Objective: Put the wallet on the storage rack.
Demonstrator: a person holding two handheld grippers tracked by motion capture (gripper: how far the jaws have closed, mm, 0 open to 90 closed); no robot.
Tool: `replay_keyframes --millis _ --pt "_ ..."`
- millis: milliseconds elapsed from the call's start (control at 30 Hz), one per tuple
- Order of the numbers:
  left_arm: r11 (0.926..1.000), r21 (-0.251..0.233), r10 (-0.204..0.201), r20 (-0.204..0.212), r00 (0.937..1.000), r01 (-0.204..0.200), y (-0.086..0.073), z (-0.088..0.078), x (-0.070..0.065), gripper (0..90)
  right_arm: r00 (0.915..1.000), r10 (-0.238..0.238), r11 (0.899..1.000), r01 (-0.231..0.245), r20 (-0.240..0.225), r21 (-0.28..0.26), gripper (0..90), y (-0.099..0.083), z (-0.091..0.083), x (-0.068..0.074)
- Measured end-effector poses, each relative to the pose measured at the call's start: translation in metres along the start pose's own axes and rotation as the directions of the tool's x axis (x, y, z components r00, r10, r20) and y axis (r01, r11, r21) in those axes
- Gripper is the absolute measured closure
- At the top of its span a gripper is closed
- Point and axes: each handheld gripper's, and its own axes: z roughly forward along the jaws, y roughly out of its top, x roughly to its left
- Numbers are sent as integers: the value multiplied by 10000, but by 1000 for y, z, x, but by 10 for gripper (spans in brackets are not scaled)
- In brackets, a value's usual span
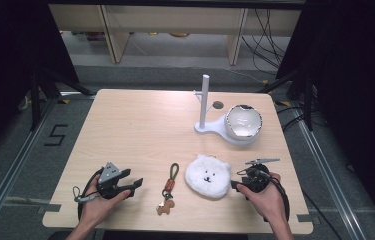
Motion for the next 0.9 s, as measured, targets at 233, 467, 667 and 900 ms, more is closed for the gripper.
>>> replay_keyframes --millis 233,467,667,900 --pt "9997 -243 -51 -123 9999 48 5 1 -1 368 9994 296 9977 -285 -169 615 562 5 -1 -1" --pt "9996 -269 -87 -92 9999 85 3 -3 -1 369 9954 947 9838 -957 138 1518 575 14 0 5" --pt "9990 -436 -40 -36 10000 39 4 -6 -3 369 9944 995 9741 -1048 364 2005 580 31 2 5" --pt "9993 -365 20 7 10000 -20 3 -4 -4 369 9924 1166 9621 -1230 404 2433 587 51 6 4"
